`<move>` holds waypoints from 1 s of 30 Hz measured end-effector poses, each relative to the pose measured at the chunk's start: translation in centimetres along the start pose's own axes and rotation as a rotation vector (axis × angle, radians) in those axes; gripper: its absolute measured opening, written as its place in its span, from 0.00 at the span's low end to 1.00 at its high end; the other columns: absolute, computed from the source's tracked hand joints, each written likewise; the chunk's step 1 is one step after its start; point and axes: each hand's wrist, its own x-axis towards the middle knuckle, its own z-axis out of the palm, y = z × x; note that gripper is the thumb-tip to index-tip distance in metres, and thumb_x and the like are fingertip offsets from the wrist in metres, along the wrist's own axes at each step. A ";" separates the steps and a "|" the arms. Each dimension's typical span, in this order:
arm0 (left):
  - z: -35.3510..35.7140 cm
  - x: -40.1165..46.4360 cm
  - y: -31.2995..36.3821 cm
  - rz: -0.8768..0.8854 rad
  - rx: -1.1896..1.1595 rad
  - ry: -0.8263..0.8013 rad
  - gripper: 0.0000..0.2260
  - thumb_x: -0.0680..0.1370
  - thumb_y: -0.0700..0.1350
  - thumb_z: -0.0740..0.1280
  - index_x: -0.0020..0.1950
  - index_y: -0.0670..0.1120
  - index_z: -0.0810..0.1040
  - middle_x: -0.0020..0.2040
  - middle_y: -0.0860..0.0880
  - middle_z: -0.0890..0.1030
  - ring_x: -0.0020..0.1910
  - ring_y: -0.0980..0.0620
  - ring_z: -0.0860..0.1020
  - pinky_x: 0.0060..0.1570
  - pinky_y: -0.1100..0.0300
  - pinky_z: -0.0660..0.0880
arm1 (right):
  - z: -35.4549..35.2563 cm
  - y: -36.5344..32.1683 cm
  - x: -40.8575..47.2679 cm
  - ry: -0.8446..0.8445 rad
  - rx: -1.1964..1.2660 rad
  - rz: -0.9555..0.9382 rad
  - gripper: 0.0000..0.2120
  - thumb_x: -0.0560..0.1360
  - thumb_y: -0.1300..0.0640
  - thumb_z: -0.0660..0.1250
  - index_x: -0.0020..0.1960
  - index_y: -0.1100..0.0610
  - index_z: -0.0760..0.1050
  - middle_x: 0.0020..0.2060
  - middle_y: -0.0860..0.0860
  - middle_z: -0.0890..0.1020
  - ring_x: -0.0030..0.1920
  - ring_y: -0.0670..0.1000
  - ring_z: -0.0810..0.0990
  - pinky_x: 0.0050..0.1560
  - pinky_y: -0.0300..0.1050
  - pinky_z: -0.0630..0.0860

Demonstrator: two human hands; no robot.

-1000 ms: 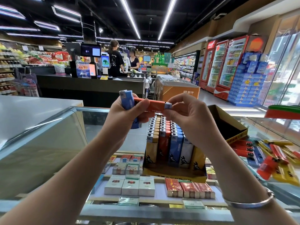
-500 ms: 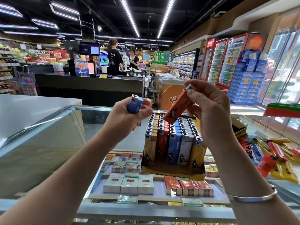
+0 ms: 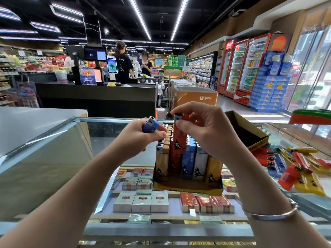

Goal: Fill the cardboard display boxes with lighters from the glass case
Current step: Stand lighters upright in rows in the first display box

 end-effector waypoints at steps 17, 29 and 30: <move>0.0 0.0 0.0 -0.040 -0.015 -0.023 0.03 0.75 0.41 0.68 0.43 0.44 0.80 0.25 0.57 0.75 0.23 0.62 0.69 0.23 0.69 0.68 | 0.7 0.5 0.2 -0.303 -0.330 0.045 0.09 0.70 0.64 0.72 0.50 0.57 0.81 0.40 0.47 0.74 0.40 0.46 0.73 0.42 0.40 0.72; 0.0 0.1 -0.1 -0.047 0.005 -0.020 0.03 0.75 0.41 0.68 0.42 0.46 0.79 0.23 0.58 0.75 0.22 0.62 0.69 0.22 0.69 0.68 | 1.0 0.5 0.3 -0.327 -0.493 0.009 0.05 0.72 0.62 0.70 0.47 0.56 0.77 0.40 0.45 0.73 0.38 0.41 0.70 0.39 0.33 0.66; 0.0 0.1 -0.1 -0.045 0.009 -0.022 0.03 0.75 0.41 0.68 0.41 0.46 0.79 0.23 0.58 0.75 0.22 0.62 0.69 0.22 0.69 0.68 | 1.0 0.5 0.3 -0.326 -0.505 0.005 0.05 0.72 0.62 0.70 0.46 0.56 0.77 0.40 0.45 0.73 0.38 0.41 0.70 0.38 0.33 0.65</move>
